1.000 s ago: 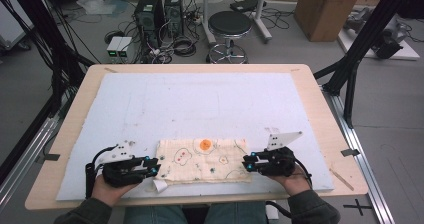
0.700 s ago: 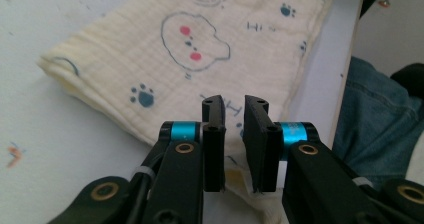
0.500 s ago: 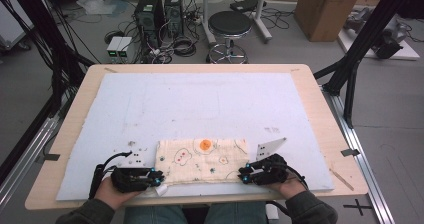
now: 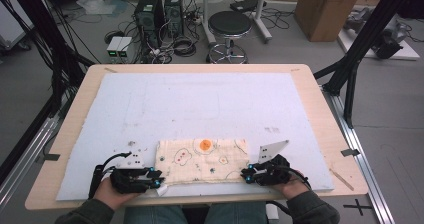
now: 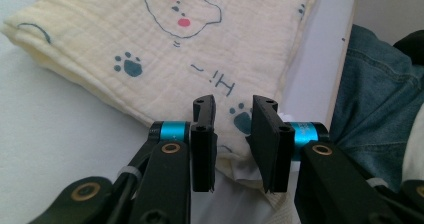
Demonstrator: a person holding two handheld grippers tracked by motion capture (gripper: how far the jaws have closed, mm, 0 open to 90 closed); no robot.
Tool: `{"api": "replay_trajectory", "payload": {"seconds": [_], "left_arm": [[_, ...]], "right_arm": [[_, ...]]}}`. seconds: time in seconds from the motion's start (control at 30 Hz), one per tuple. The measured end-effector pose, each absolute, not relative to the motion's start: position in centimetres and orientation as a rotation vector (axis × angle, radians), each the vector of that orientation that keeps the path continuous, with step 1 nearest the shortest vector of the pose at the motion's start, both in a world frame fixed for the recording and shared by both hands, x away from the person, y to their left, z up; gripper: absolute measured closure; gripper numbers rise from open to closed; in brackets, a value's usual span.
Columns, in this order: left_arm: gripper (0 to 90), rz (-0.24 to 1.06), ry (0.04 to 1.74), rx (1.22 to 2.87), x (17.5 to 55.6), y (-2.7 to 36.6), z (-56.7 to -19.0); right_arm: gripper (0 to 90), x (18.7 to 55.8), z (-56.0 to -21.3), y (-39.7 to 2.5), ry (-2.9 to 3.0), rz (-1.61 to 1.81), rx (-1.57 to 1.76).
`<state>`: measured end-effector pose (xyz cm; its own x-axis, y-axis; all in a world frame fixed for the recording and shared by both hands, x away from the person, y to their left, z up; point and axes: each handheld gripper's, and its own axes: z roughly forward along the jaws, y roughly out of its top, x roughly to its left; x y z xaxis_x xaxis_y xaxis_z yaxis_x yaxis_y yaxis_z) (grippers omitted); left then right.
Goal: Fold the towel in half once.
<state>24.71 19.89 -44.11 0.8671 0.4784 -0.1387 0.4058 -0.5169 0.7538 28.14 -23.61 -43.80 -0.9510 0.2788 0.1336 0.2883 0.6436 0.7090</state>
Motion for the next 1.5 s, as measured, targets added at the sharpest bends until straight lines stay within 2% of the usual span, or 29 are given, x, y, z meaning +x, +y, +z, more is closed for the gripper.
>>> {"api": "replay_trajectory", "payload": {"seconds": [0.37, 0.7, 0.9, 1.17, 1.33, 1.37, 1.43, 1.5], "left_arm": [[71.9, 0.106, 0.64, 2.176, 24.7, 19.9, -44.1], [71.8, 0.104, 0.636, 2.178, 24.8, 19.9, -44.1], [69.3, 0.123, 0.633, 2.173, 24.7, 20.0, -43.8], [62.7, 0.148, 0.636, 2.107, 25.1, 20.0, -43.1], [58.6, 0.201, 0.693, 2.075, 26.6, 19.6, -42.7], [60.8, 0.208, 0.701, 2.075, 27.0, 19.6, -42.7], [77.2, 0.245, 0.735, 2.082, 27.5, 19.4, -42.8], [83.1, 0.27, 0.765, 2.089, 28.2, 19.2, -42.8]], "right_arm": [[85.6, 27.7, -42.3, -24.1, -2.811, -1.329, -0.473], [84.7, 27.6, -43.7, -23.9, -2.788, -1.199, -0.442], [68.9, 27.7, -43.2, -24.4, -2.714, -1.317, -0.449], [59.9, 28.4, -42.5, -24.5, -2.676, -1.43, -0.519], [59.3, 30.0, -42.4, -23.9, -2.737, -1.419, -0.612], [59.5, 30.4, -42.4, -23.6, -2.752, -1.412, -0.631], [64.8, 31.4, -42.5, -23.0, -2.752, -1.409, -0.659], [70.7, 32.2, -42.5, -22.5, -2.772, -1.401, -0.679]]}}
